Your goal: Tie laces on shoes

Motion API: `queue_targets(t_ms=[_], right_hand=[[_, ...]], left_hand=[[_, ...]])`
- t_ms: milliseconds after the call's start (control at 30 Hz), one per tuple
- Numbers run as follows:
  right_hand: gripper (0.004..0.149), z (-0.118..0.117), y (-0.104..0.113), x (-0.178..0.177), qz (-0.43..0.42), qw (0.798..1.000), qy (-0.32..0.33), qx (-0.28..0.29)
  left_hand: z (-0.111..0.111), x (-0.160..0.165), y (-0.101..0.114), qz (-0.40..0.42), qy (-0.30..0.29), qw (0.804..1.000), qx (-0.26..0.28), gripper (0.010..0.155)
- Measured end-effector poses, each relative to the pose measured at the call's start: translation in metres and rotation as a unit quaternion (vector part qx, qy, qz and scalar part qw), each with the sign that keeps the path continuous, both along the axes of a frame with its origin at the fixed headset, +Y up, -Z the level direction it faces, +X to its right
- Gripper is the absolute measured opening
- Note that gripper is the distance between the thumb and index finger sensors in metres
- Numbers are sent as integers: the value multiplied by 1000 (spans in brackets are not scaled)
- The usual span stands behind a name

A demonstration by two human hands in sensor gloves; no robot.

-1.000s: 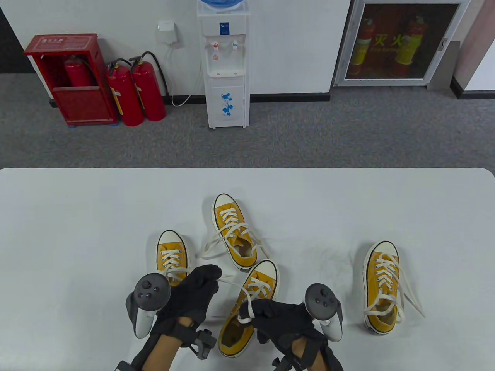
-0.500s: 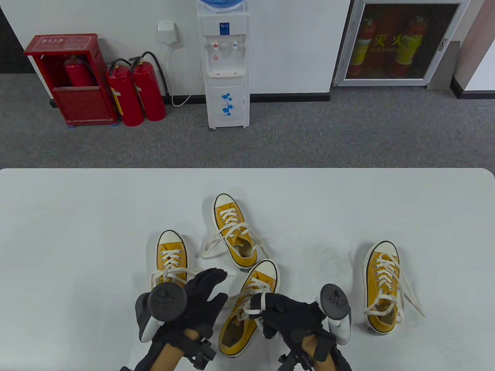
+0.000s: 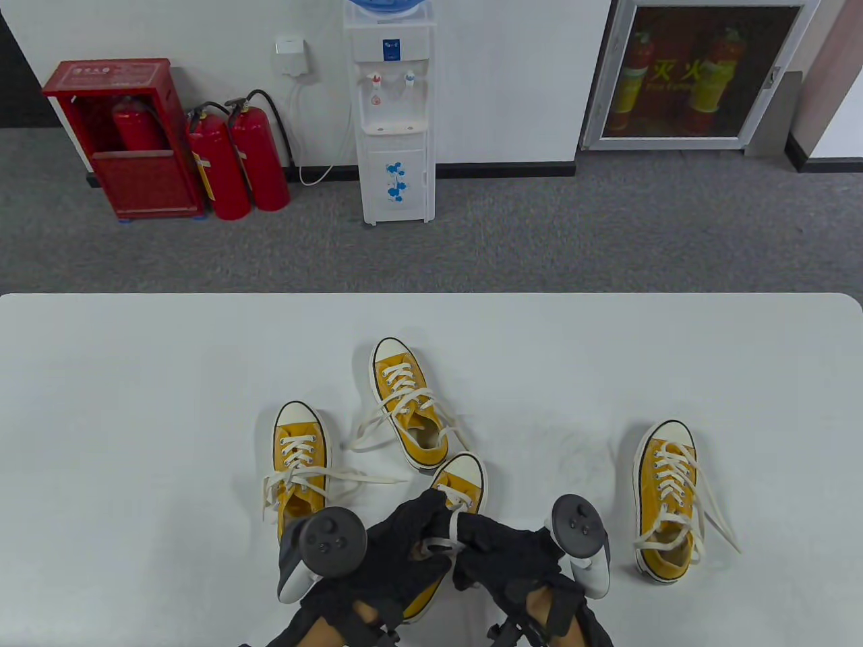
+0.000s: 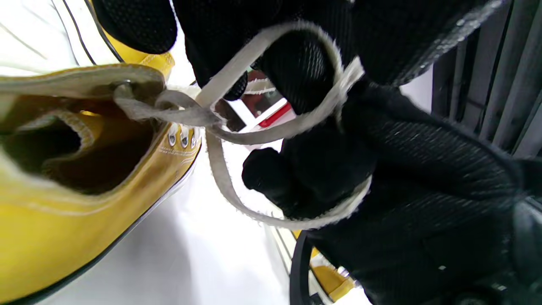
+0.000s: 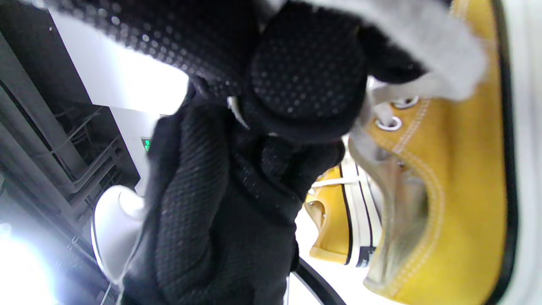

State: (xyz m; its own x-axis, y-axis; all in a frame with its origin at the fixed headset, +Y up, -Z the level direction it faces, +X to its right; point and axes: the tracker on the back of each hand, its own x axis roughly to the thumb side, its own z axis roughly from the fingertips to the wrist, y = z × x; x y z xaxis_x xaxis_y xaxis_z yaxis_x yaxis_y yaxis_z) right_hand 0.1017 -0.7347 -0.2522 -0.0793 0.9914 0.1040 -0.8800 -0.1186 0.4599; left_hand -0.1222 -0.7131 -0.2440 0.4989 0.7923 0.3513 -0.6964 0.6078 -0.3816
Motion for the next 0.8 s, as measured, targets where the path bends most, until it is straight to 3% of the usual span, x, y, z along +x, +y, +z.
queue_targets(t_ms=[300,633,800], right_hand=[[55,5,9,-4,45,998,-7,42],[53,3,9,2,92,993,-38,66],[56,1,8,9,117,990,-50,64]], left_hand=[[-5,-2,12,-35,61,997,18,72],[-2,-8,5,-79,50,995,29,53],[-1,-11,1,-36,57,997,23,42]])
